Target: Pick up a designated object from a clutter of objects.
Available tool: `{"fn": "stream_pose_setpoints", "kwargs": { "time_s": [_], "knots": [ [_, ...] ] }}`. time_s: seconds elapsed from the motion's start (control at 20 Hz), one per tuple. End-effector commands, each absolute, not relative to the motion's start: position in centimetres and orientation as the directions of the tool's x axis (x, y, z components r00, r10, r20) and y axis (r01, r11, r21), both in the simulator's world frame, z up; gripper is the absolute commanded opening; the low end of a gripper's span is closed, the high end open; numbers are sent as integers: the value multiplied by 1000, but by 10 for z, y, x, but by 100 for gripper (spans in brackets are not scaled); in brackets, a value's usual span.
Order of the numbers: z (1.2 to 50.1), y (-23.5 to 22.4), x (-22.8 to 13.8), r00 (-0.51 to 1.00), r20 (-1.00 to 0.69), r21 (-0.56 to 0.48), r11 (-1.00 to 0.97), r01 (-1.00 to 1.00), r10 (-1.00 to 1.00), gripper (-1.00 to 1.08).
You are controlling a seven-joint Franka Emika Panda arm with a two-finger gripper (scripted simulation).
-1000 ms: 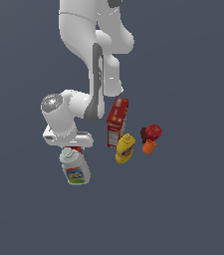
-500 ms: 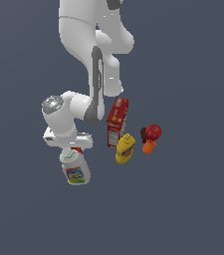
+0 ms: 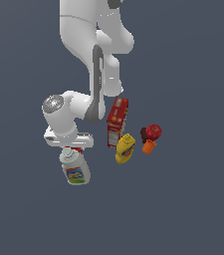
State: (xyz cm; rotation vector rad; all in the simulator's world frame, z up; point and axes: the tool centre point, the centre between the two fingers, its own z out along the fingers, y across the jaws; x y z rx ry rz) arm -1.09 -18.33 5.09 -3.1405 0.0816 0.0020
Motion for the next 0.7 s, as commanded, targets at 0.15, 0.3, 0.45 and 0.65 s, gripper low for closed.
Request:
{"fn": "stream_pose_setpoints", "kwargs": {
  "time_s": [0.15, 0.3, 0.45, 0.65],
  "knots": [
    [67, -170, -9, 999, 1, 0, -999, -51, -51, -100],
    [83, -158, -9, 999, 1, 0, -999, -51, -51, -100],
    [103, -142, -8, 999, 1, 0, -999, -51, -51, -100],
    [136, -115, -7, 999, 1, 1, -999, -51, -51, -100]
  ]
}}
